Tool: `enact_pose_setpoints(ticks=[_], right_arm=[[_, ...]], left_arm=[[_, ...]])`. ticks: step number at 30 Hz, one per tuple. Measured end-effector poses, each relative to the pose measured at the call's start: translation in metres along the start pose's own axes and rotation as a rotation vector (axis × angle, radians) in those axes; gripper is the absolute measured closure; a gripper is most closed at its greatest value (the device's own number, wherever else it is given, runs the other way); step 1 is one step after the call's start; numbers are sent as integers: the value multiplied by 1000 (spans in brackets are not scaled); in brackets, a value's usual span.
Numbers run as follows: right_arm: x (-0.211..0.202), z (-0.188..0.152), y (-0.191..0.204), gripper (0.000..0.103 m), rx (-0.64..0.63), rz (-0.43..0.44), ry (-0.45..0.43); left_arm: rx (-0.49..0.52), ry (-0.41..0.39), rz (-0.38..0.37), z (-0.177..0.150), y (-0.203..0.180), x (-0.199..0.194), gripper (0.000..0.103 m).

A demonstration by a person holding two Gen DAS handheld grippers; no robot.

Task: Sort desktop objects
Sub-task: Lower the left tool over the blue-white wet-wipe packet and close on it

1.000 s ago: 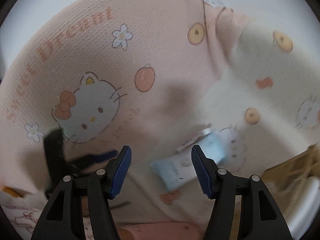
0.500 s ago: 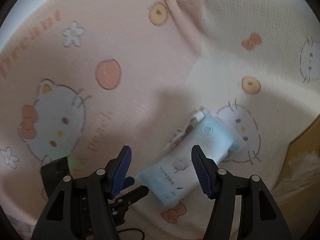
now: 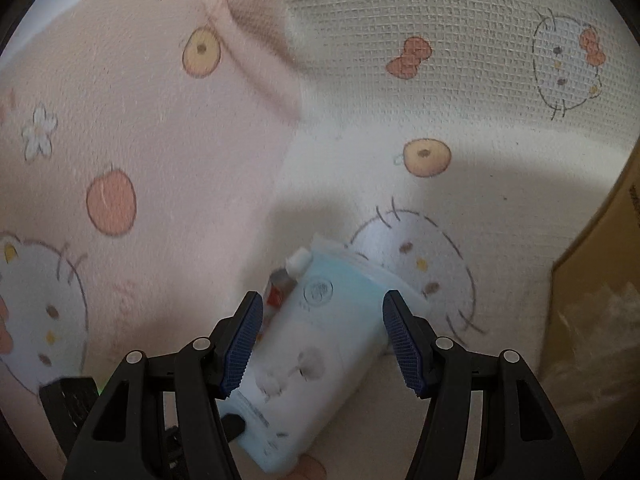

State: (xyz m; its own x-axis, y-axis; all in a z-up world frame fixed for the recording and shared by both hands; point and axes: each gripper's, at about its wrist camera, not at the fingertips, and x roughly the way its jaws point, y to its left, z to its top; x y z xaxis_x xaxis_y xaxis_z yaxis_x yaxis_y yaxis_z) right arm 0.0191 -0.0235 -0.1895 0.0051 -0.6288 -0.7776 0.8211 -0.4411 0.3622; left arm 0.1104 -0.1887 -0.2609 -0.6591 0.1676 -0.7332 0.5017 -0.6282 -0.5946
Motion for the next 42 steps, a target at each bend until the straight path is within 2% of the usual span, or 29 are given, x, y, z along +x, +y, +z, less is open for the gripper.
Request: enact_pose_setpoints(ticks=[2, 3, 4, 11, 14, 17, 20, 23, 26, 27, 28, 30, 34, 36, 39, 42], right_arm=[[5, 2, -3, 43, 14, 20, 8], [7, 2, -3, 43, 16, 22, 14], [10, 2, -4, 43, 13, 10, 21], [22, -4, -8, 43, -14, -47, 83], [24, -9, -13, 43, 19, -52, 137], [29, -17, -18, 43, 55, -8, 192], [31, -18, -18, 40, 59, 38, 204], [34, -18, -27, 38, 138, 135, 217], [36, -23, -36, 38, 222, 219, 218], [37, -24, -37, 38, 224, 225, 215], [36, -27, -35, 37, 216, 225, 215], [36, -30, -27, 37, 186, 233, 217], [39, -30, -16, 38, 127, 241, 247], [39, -31, -14, 38, 120, 248, 246], [40, -32, -16, 38, 109, 245, 241], [40, -33, -16, 38, 105, 249, 236]], left_arm=[[-5, 3, 6, 2, 0, 0, 73], [-2, 1, 18, 4, 0, 0, 84], [3, 3, 33, 6, 0, 1, 90], [38, -1, 113, 32, 7, -3, 93], [70, -13, 133, 42, 7, -6, 93], [124, -55, 202, 50, 4, -12, 96], [215, -99, 320, 60, -3, -20, 97], [285, -110, 388, 67, -12, -26, 97], [246, -114, 310, 66, -10, -43, 95], [225, -110, 290, 64, -7, -47, 88], [196, -104, 266, 63, -4, -52, 72], [138, -86, 217, 59, 3, -58, 52], [79, -7, 114, 46, 10, -57, 49], [55, 28, 120, 38, 13, -54, 49], [8, 20, 107, 25, 18, -56, 48], [-28, 54, 104, 16, 20, -48, 48]])
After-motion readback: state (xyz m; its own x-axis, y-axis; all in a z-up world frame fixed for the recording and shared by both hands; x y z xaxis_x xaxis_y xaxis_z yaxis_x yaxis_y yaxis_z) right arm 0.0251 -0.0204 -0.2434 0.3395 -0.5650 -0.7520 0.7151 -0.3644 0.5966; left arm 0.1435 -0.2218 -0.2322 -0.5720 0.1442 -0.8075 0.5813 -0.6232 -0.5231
